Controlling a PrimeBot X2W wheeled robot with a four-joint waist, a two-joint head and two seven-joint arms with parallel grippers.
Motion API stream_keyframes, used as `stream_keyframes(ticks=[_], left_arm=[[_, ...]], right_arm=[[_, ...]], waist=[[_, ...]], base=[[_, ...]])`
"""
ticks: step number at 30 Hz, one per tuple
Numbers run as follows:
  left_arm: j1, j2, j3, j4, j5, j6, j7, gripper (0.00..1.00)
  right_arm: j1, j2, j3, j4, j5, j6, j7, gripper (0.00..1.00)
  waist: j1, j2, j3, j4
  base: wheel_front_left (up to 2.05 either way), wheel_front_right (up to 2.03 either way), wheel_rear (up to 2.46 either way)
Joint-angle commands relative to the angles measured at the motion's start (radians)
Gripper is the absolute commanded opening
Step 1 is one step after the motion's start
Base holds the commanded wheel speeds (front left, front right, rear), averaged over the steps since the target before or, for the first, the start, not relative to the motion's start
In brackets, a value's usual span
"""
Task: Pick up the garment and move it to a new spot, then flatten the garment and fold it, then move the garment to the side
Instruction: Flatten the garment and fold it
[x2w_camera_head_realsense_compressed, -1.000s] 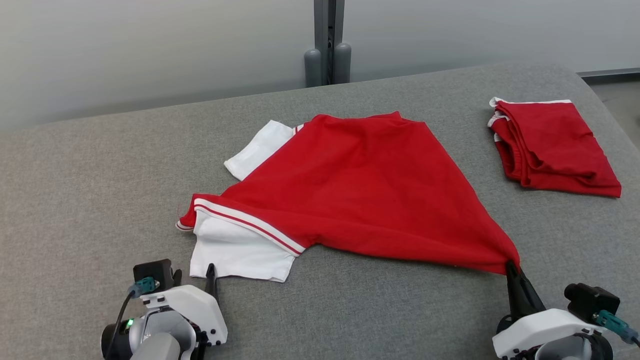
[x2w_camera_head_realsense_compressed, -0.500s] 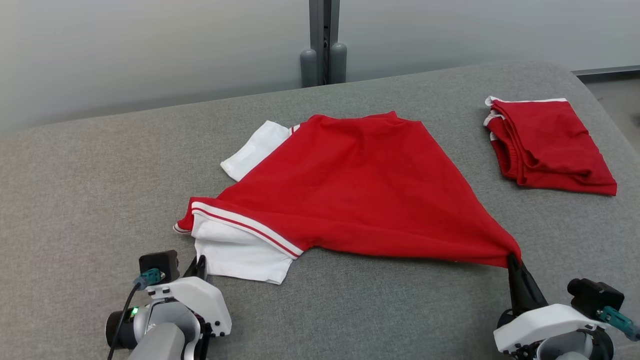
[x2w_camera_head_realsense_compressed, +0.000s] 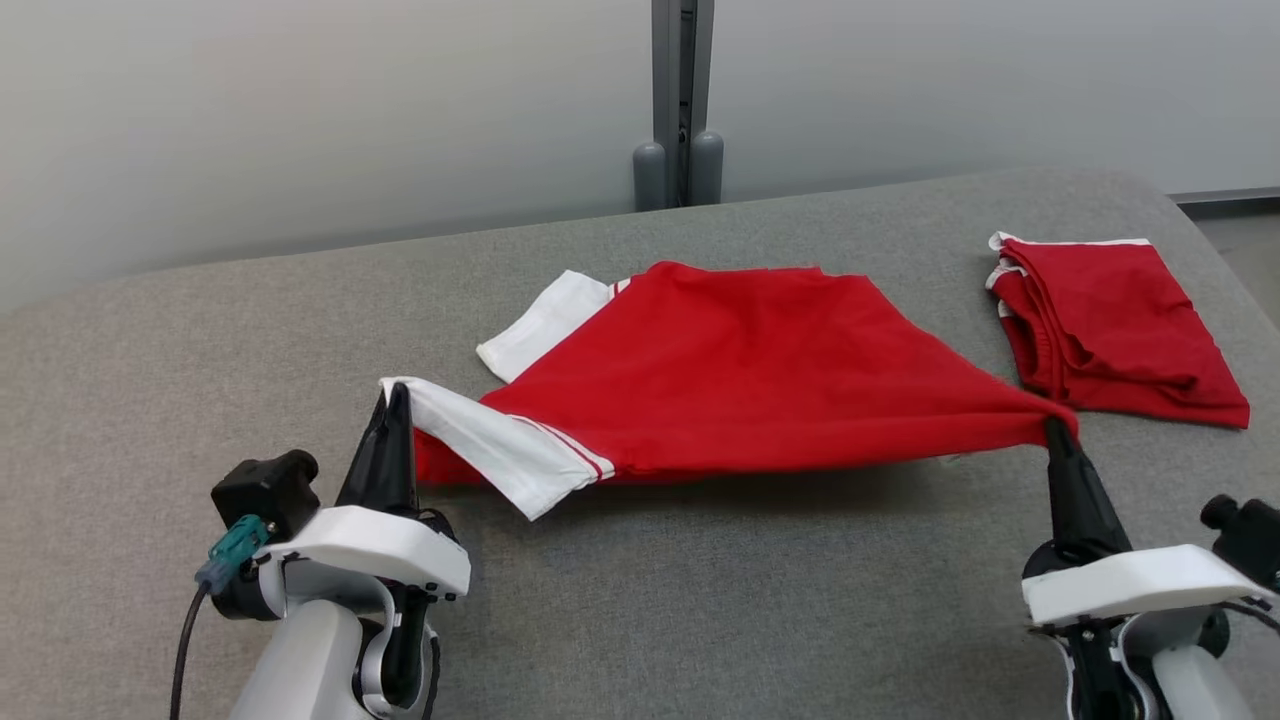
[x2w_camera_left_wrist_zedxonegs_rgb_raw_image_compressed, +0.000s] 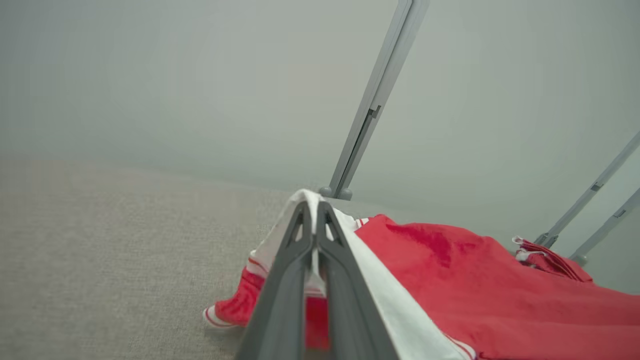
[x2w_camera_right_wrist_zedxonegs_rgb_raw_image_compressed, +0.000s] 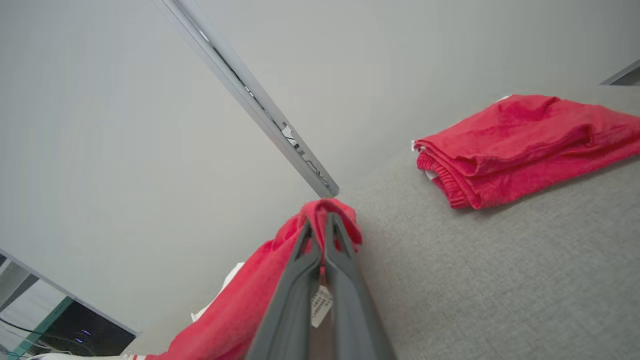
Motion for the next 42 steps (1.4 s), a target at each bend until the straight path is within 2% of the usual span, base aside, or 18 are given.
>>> stream_keyframes(ticks=[1,7,13,19,25,29,35,38,40,42], left_arm=[[0.024,0.004,0.008,-0.053,-0.003,-0.005,-0.006,0.00],[0.098,0.016,0.010,-0.330,0.015,0.012,-0.004,0.00],[0.124,0.050,0.014,-0.606,0.026,0.033,0.041,0.00],[0.074,0.114,0.024,-0.839,0.085,0.059,0.097,0.00],[-0.023,0.153,0.017,-0.989,0.128,0.061,0.169,0.00],[-0.093,0.171,0.009,-1.009,0.134,0.053,0.216,0.00],[-0.210,0.179,-0.009,-0.933,0.121,0.021,0.255,0.00],[-0.333,0.187,0.001,-0.828,0.109,-0.004,0.268,0.00],[-0.514,0.210,0.007,-0.702,0.132,-0.039,0.260,0.00],[-0.645,0.209,0.016,-0.601,0.139,-0.050,0.253,0.00]], right_arm=[[0.005,-0.014,-0.008,-0.034,0.016,0.000,0.013,0.00],[0.028,-0.039,-0.043,-0.212,0.075,0.000,0.079,0.00],[0.052,-0.055,-0.082,-0.422,0.126,0.000,0.161,0.00],[0.063,-0.057,-0.146,-0.626,0.150,0.000,0.251,0.00],[0.047,-0.035,-0.216,-0.788,0.183,0.001,0.345,0.00],[0.031,-0.017,-0.247,-0.837,0.199,0.001,0.393,0.00],[-0.044,0.001,-0.246,-0.789,0.179,0.001,0.429,0.00],[-0.164,0.005,-0.222,-0.711,0.164,0.001,0.441,0.00],[-0.351,0.005,-0.203,-0.594,0.116,0.001,0.435,0.00],[-0.500,0.006,-0.190,-0.498,0.084,0.001,0.417,0.00]], waist=[[0.0000,-0.0001,-0.013,0.008],[0.0000,-0.0001,-0.038,0.016],[0.0000,-0.0001,-0.048,0.014],[0.0000,-0.0001,-0.044,0.009],[0.0000,-0.0001,-0.023,0.008],[0.0000,-0.0001,0.013,0.005],[0.0000,-0.0001,0.098,0.002],[0.0000,-0.0001,0.165,0.000],[0.0000,-0.0001,0.237,0.001],[0.0000,-0.0001,0.289,0.000]], base=[[0.00,0.00,0.00],[0.00,0.00,0.00],[0.00,0.00,0.00],[0.00,0.00,0.00],[0.00,0.00,0.00],[0.00,0.00,0.00],[0.00,0.00,0.00],[0.00,0.00,0.00],[0.00,0.00,0.00],[0.00,0.00,0.00]])
